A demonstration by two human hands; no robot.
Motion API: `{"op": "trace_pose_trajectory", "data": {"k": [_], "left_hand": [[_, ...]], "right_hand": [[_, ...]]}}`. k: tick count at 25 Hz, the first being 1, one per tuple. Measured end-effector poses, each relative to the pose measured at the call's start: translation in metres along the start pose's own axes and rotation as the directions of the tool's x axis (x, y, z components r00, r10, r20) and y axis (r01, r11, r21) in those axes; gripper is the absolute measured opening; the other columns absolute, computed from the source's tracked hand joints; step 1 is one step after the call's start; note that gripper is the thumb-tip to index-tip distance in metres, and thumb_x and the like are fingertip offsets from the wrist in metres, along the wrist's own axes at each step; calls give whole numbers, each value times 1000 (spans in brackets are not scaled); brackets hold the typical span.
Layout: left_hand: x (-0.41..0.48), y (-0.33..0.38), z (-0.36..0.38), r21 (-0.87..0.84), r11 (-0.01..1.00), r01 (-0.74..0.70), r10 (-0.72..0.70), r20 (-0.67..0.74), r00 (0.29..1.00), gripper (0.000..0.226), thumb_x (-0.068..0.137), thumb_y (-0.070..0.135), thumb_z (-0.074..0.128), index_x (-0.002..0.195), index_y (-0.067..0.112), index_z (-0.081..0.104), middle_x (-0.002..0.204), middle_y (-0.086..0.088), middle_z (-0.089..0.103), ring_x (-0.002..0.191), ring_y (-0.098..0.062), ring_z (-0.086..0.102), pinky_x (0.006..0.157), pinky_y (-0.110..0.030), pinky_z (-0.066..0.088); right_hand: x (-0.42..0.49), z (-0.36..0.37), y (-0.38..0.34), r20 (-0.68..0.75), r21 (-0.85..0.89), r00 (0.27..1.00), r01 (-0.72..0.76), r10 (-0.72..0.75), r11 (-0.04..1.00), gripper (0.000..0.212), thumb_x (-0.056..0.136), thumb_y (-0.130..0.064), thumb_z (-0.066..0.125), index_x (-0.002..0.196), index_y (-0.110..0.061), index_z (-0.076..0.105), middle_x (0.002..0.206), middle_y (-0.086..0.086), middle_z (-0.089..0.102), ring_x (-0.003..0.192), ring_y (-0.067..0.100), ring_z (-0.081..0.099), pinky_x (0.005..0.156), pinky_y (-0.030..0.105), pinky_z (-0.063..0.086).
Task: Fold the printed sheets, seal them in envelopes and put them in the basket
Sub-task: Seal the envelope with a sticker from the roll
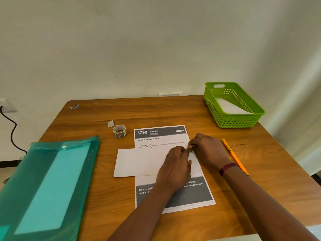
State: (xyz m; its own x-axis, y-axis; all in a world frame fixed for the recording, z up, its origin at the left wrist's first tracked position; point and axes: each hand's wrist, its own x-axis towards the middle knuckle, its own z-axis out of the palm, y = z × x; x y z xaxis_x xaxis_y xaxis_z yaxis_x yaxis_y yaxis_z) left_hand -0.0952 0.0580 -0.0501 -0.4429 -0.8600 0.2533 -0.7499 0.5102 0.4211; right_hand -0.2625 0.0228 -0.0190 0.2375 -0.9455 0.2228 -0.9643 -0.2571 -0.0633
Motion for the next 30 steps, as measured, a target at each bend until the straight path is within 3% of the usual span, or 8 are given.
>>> {"op": "trace_pose_trajectory", "data": {"k": [5, 10, 21, 27, 30], "left_hand": [[-1, -2, 3, 7, 1000, 30, -30, 22, 999, 46, 102, 35, 44, 144, 17, 43, 147, -7, 41, 135, -23, 38, 109, -36, 38], [2, -4, 6, 77, 997, -17, 17, 9, 1000, 45, 102, 33, 44, 143, 16, 45, 145, -7, 45, 134, -25, 40, 111, -38, 36], [2, -6, 8, 159, 980, -121, 124, -9, 992, 41, 100, 29, 44, 139, 14, 50, 137, -4, 55, 125, -24, 48, 110, -41, 35], [2, -6, 6, 117, 989, -93, 100, -51, 994, 39, 98, 30, 46, 134, 17, 52, 133, -1, 58, 119, -21, 53, 108, -39, 37], [1, -2, 5, 129, 989, -69, 77, -58, 995, 42, 97, 34, 41, 136, 19, 48, 136, 0, 53, 122, -19, 49, 109, -38, 35]], "right_hand": [[1, -1, -1, 2, -7, 1000, 16, -16, 1000, 21, 93, -22, 59, 108, -29, 72, 103, -3, 67, 86, 17, 64, 60, 22, 44], [1, -2, 1, 12, -6, 1000, 16, -16, 1000, 21, 92, -24, 59, 107, -31, 73, 102, -2, 67, 86, 19, 63, 65, 32, 54], [4, -1, 1, -6, -8, 1000, 31, -31, 999, 23, 93, -22, 59, 111, -30, 72, 103, -1, 67, 86, 19, 63, 61, 23, 42], [-7, 17, -9, -187, 209, 958, -179, 219, 961, 17, 89, -18, 66, 104, -24, 71, 98, -3, 70, 79, 16, 64, 59, 21, 41], [-20, 28, -14, -213, 213, 959, -142, 188, 967, 20, 85, -6, 68, 99, -18, 75, 95, 3, 67, 76, 20, 64, 58, 24, 46]]}}
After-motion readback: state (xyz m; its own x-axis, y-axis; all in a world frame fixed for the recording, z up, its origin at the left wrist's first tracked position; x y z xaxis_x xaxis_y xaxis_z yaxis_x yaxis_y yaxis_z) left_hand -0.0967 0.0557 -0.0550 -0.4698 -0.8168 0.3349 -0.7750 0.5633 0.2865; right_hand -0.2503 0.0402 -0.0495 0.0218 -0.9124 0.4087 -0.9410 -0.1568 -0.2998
